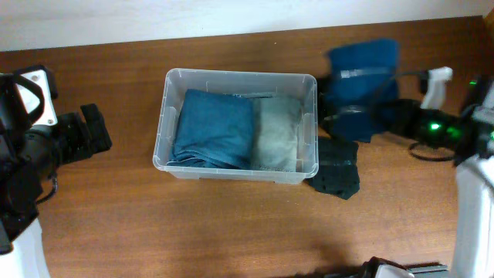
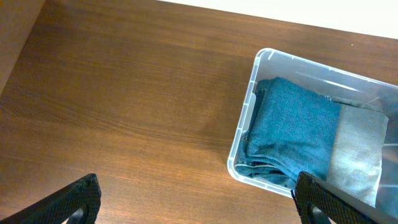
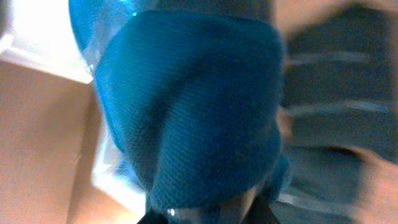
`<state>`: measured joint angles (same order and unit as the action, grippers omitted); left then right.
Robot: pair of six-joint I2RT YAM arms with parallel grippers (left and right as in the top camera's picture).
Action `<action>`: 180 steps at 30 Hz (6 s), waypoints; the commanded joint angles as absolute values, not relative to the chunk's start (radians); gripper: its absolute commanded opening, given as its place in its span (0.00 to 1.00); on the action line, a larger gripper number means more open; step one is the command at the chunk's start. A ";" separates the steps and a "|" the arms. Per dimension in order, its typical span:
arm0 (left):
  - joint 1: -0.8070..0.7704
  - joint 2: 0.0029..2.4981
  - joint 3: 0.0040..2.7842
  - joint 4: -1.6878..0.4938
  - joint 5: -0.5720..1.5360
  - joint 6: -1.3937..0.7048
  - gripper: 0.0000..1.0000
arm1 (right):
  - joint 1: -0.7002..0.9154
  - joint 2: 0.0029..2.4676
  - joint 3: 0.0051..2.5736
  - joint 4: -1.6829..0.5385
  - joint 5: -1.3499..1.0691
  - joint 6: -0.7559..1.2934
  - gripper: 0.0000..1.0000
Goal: Pack container
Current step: 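Lift the teal garment and place it in the bin, right gripper, then move the right gripper to the upper black taped garment and grasp, then place the black garment into the bin on the jeans, right gripper, then grasp the lower black taped garment with the right gripper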
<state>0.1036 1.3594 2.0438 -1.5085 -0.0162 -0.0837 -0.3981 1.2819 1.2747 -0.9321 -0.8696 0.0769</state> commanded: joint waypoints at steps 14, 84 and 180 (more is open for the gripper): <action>0.108 1.357 2.044 -1.509 -0.026 -0.086 0.99 | 0.184 1.375 1.259 -0.731 -0.465 0.818 0.04; 0.108 1.357 2.044 -1.509 -0.026 -0.086 0.99 | -0.370 2.054 1.238 -0.508 -0.642 0.199 0.36; 0.108 1.357 2.044 -1.509 -0.026 -0.086 1.00 | -0.556 1.373 0.937 -1.036 -0.455 0.267 0.98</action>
<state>0.1036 1.3594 2.0438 -1.5078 -0.0162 -0.0837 -0.5499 1.3331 1.0142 -1.0721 -0.3008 0.3649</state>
